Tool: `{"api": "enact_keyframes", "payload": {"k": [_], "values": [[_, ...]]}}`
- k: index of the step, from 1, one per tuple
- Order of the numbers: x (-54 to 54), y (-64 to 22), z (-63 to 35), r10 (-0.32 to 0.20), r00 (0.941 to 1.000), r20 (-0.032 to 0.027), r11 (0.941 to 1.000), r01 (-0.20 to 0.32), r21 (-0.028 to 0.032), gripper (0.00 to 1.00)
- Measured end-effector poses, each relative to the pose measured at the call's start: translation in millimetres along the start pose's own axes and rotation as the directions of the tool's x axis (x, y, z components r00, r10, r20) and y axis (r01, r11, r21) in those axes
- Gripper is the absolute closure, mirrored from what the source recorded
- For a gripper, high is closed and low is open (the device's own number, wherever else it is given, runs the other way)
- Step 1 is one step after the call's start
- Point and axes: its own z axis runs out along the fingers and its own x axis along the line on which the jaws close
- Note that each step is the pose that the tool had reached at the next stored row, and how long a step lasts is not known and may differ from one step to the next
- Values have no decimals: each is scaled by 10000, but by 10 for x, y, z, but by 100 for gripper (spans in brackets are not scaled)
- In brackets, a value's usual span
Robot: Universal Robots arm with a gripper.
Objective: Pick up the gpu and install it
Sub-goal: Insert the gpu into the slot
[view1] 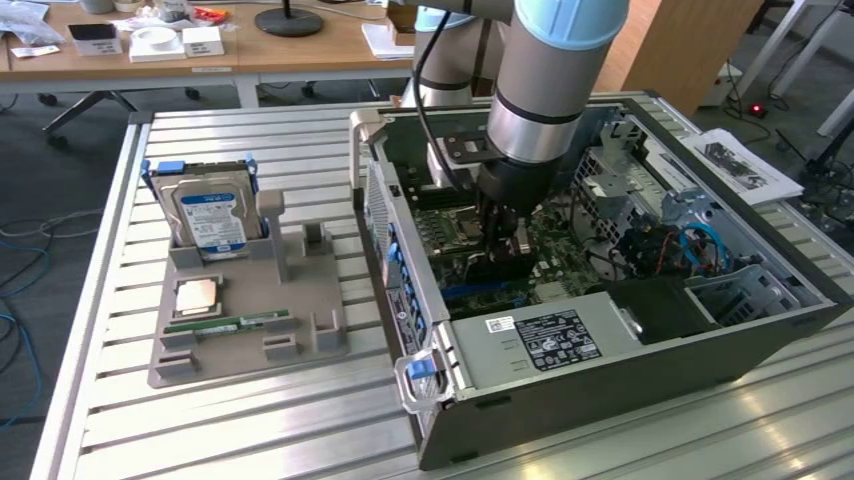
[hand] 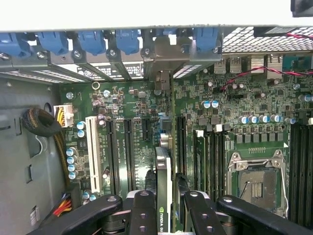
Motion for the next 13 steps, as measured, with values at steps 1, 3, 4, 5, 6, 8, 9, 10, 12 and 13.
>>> {"api": "enact_keyframes", "payload": {"k": [1,3,4,5,6,8,9,10,12,13], "values": [[0,0,7,-2,10000,-2,10000,2,-1,73],[1,1,17,-3,10000,-3,10000,3,-1,73],[1,2,18,-4,10000,-5,10000,4,-2,73],[1,2,20,-4,10000,-5,10000,4,-2,73],[1,2,24,-4,10000,-2,10000,4,-1,73],[2,5,31,-6,10000,-1,10000,6,0,73],[2,7,32,-8,10000,-3,10000,8,-1,73],[2,7,32,-9,10000,-3,10000,9,-2,73],[2,8,34,-12,10000,-3,10000,12,-2,73],[3,9,38,-13,10000,-3,10000,13,-2,73]]}}
